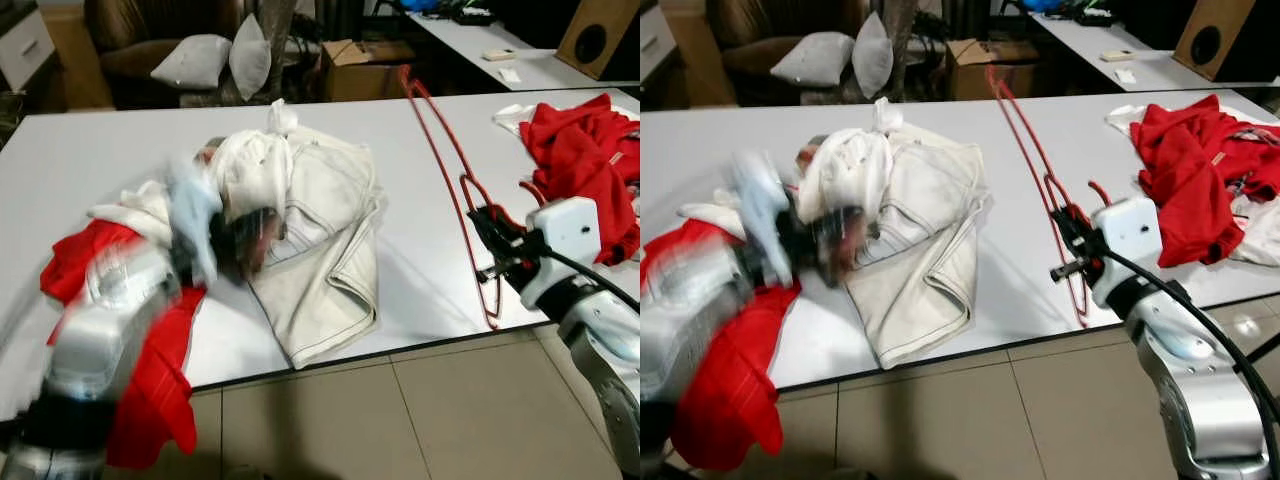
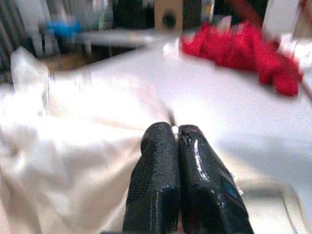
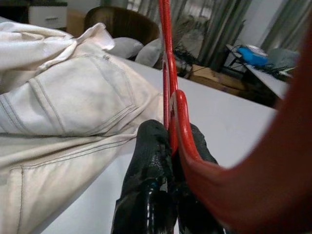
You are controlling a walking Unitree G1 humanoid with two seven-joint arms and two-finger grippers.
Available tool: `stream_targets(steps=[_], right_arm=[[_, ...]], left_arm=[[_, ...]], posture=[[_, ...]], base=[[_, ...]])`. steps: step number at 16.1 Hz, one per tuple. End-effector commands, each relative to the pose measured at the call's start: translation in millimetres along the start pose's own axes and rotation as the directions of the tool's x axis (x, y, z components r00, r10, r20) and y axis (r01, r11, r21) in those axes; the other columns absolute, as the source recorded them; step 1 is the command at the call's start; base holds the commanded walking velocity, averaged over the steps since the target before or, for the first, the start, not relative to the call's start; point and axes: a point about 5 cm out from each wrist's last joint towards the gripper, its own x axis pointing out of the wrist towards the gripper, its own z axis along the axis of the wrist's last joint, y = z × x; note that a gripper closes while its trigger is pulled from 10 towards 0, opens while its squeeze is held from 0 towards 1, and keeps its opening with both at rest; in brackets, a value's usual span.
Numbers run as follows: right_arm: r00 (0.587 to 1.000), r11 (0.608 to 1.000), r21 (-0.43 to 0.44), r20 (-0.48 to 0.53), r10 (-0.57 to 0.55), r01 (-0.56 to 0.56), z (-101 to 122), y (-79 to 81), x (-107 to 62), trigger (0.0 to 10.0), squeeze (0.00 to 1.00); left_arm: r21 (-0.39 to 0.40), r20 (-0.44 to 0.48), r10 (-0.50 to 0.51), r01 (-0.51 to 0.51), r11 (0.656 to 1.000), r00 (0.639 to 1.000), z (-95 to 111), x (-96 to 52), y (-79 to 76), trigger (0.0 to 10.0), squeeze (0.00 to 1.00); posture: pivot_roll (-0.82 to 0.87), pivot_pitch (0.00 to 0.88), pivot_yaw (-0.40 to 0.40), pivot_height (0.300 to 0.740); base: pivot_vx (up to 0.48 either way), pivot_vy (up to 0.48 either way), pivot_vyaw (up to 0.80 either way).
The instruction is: Hang hanger
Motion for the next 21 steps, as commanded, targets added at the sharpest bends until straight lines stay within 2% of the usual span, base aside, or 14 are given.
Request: stream_targets(steps=[1,3,5,6,9,10,11,13,14,15,16,17,19,21], right_arm=[[1.0,1.0,0.0,0.008,-0.03,0.03,2,-9.2,-4.6,10.0,0.0],[0.998,0.998,0.027,0.017,-0.059,0.058,4,-15.3,-1.5,10.0,0.0],[0.999,0.999,0.024,0.035,-0.036,0.035,7,-12.6,1.0,10.0,0.0],[0.998,0.999,0.023,0.045,-0.038,0.037,9,-13.7,0.0,10.0,0.0],[0.997,0.997,0.047,0.047,-0.062,0.06,8,-17.6,-1.9,10.0,0.0],[0.997,0.997,0.046,0.047,-0.058,0.056,8,-16.6,-1.8,10.0,0.0],[0.997,0.997,0.049,0.053,-0.054,0.052,9,-14.9,-2.0,10.0,0.0],[0.996,0.996,0.059,0.056,-0.064,0.061,9,-15.2,-2.0,10.0,0.0],[0.997,0.996,0.063,0.054,-0.059,0.056,9,-14.1,-1.7,10.0,0.0],[0.998,0.998,0.059,0.046,-0.038,0.035,7,-11.1,-1.9,10.0,0.0],[0.999,0.998,0.055,0.032,-0.005,0.003,5,-6.7,-2.8,10.0,0.0],[0.999,0.998,0.052,0.011,0.046,-0.046,2,0.7,-4.2,10.0,0.0],[0.997,0.996,0.044,0.0,0.077,-0.077,1,5.3,-5.8,10.0,0.0],[0.997,0.996,0.046,-0.003,0.072,-0.072,2,4.4,-8.1,10.0,0.0]], left_arm=[[0.035,0.046,0.024,-0.025,0.999,0.999,18,-12.2,2.7,0.0,0.0],[-0.109,0.242,0.016,0.011,0.994,0.97,53,-29.7,6.5,0.0,0.0],[-0.12,0.298,-0.013,0.051,0.991,0.955,63,-43.6,10.1,0.0,0.0],[-0.115,0.321,0.052,-0.015,0.993,0.946,66,-52.2,21.9,0.0,0.0],[-0.228,0.448,0.265,-0.177,0.957,0.854,83,-76.0,53.8,0.0,0.0],[-0.247,0.429,0.293,-0.202,0.948,0.854,80,-78.9,57.7,0.0,0.0],[-0.231,0.297,0.431,-0.374,0.898,0.852,62,-81.6,72.6,0.0,0.0],[-0.181,0.176,0.589,-0.562,0.807,0.789,45,-85.1,90.6,0.0,0.0],[-0.101,0.077,0.653,-0.646,0.757,0.753,33,-86.5,99.1,0.0,0.0],[-0.018,-0.026,0.655,-0.655,0.755,0.755,20,-83.2,99.6,10.0,0.0],[0.035,-0.104,0.63,-0.63,0.776,0.77,11,-79.1,97.1,10.0,0.0],[0.082,-0.181,0.678,-0.676,0.732,0.712,1,-79.9,103.4,10.0,1.0],[0.122,-0.249,0.736,-0.733,0.669,0.63,-7,-83.9,113.9,10.0,1.0],[0.107,-0.189,0.738,-0.733,0.671,0.648,5,-75.5,120.6,10.0,1.0]], posture=[[0.07,0.025,-0.039,0.74],[0.07,0.03,-0.055,0.74],[0.07,0.02,-0.049,0.74],[0.07,0.014,-0.048,0.74],[0.07,0.014,-0.049,0.74],[0.07,0.014,-0.049,0.74],[0.07,0.017,-0.044,0.74],[0.08,0.023,-0.043,0.74],[0.08,0.025,-0.042,0.74],[0.08,0.026,-0.042,0.74],[0.07,0.026,-0.041,0.74],[0.07,0.027,-0.038,0.74],[0.06,0.026,-0.037,0.74],[0.05,0.027,-0.032,0.74]], base=[[0.0,0.0,0.0],[0.0,0.0,0.0],[0.0,0.0,0.0],[0.0,0.0,0.0],[0.0,0.0,0.0],[0.0,0.0,0.0],[0.0,0.0,0.0],[0.0,0.0,0.0],[0.0,0.0,0.0],[0.0,0.0,0.0],[0.0,0.0,0.0],[0.0,0.0,0.0],[0.0,0.0,0.0],[0.0,0.0,0.0]])
